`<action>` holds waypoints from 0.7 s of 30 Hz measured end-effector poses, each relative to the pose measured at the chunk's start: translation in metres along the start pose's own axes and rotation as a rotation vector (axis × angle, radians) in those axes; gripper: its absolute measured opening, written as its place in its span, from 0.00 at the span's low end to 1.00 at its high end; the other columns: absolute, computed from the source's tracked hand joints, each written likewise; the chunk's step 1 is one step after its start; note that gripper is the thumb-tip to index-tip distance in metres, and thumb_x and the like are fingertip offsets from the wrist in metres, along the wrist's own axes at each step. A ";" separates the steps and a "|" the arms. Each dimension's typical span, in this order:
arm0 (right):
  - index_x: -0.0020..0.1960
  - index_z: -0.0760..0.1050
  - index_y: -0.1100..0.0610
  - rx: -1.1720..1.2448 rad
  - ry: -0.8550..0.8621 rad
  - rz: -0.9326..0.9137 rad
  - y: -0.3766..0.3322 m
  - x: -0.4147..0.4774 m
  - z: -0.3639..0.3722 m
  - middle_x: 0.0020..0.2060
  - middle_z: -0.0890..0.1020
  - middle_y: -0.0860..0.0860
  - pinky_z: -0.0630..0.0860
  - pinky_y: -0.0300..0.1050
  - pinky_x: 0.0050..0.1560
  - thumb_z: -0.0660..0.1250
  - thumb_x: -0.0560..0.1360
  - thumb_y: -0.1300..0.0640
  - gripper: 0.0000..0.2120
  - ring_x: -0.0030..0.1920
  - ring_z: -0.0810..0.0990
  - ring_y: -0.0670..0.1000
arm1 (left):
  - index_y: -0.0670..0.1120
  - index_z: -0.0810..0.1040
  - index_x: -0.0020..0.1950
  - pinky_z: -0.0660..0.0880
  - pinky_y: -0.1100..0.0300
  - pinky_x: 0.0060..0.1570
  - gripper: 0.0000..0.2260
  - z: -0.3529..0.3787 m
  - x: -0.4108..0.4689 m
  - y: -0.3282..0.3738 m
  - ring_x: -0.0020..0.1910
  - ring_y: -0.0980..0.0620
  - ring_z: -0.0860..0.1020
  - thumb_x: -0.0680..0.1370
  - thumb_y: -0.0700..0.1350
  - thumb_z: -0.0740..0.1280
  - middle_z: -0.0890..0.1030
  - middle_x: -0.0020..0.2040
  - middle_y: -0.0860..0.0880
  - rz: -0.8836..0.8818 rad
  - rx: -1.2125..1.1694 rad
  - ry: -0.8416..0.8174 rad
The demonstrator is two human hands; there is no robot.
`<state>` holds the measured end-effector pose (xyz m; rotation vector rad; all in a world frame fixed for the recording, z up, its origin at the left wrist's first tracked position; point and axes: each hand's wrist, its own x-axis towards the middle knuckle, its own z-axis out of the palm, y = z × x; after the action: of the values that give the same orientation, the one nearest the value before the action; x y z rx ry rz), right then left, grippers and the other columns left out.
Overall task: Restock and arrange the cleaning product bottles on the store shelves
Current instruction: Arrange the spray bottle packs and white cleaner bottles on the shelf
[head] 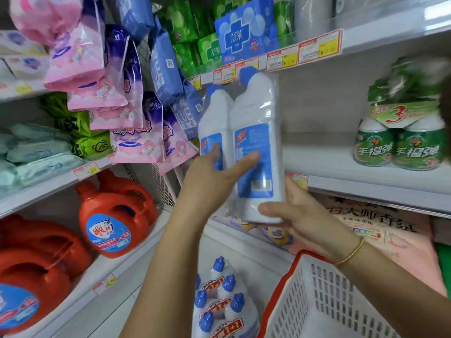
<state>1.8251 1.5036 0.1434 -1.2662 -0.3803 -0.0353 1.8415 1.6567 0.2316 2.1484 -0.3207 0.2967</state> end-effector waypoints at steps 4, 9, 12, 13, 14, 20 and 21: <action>0.63 0.66 0.39 -0.430 0.148 -0.195 0.005 -0.001 0.005 0.54 0.80 0.40 0.74 0.32 0.52 0.75 0.66 0.62 0.33 0.55 0.78 0.38 | 0.47 0.78 0.52 0.72 0.69 0.37 0.23 0.024 0.003 0.024 0.41 0.58 0.78 0.67 0.62 0.73 0.81 0.43 0.55 0.107 0.007 0.164; 0.70 0.50 0.28 -0.753 0.286 -0.215 0.020 0.001 0.002 0.63 0.74 0.40 0.74 0.45 0.59 0.72 0.69 0.56 0.43 0.61 0.75 0.44 | 0.49 0.77 0.56 0.76 0.66 0.41 0.21 0.047 0.004 0.022 0.43 0.62 0.81 0.66 0.50 0.78 0.83 0.46 0.56 0.111 -0.256 0.348; 0.71 0.39 0.29 -0.913 0.334 -0.257 0.037 0.000 -0.003 0.74 0.61 0.40 0.67 0.48 0.68 0.70 0.69 0.51 0.48 0.71 0.65 0.45 | 0.49 0.77 0.58 0.77 0.63 0.45 0.26 0.057 0.009 0.014 0.46 0.60 0.81 0.63 0.52 0.77 0.83 0.49 0.55 0.132 -0.310 0.384; 0.72 0.37 0.29 -0.943 0.311 -0.287 0.039 -0.001 -0.006 0.75 0.54 0.37 0.63 0.47 0.72 0.70 0.69 0.47 0.48 0.74 0.58 0.41 | 0.48 0.78 0.58 0.78 0.61 0.48 0.25 0.057 0.012 0.012 0.48 0.60 0.81 0.63 0.51 0.75 0.84 0.49 0.55 0.144 -0.338 0.378; 0.72 0.36 0.31 -0.957 0.264 -0.307 0.037 -0.003 -0.010 0.75 0.47 0.35 0.57 0.45 0.74 0.68 0.69 0.42 0.47 0.75 0.50 0.38 | 0.48 0.79 0.57 0.79 0.58 0.50 0.23 0.056 0.015 0.009 0.48 0.59 0.82 0.62 0.49 0.74 0.84 0.49 0.54 0.148 -0.369 0.369; 0.75 0.45 0.36 -0.641 0.301 -0.159 0.003 -0.004 -0.071 0.75 0.46 0.33 0.54 0.24 0.67 0.80 0.56 0.41 0.59 0.71 0.48 0.28 | 0.44 0.81 0.55 0.79 0.42 0.53 0.21 0.053 0.029 0.003 0.50 0.42 0.83 0.62 0.44 0.76 0.85 0.50 0.44 0.150 -0.639 0.133; 0.77 0.48 0.40 -0.510 0.292 -0.122 -0.002 -0.002 -0.083 0.75 0.57 0.38 0.62 0.32 0.69 0.81 0.56 0.41 0.60 0.72 0.59 0.34 | 0.44 0.81 0.54 0.79 0.42 0.53 0.21 0.057 0.029 0.005 0.50 0.41 0.83 0.62 0.43 0.76 0.85 0.50 0.43 0.142 -0.692 0.079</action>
<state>1.8441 1.4246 0.1243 -1.7098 -0.1978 -0.4400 1.8721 1.6028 0.2136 1.4340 -0.4545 0.2968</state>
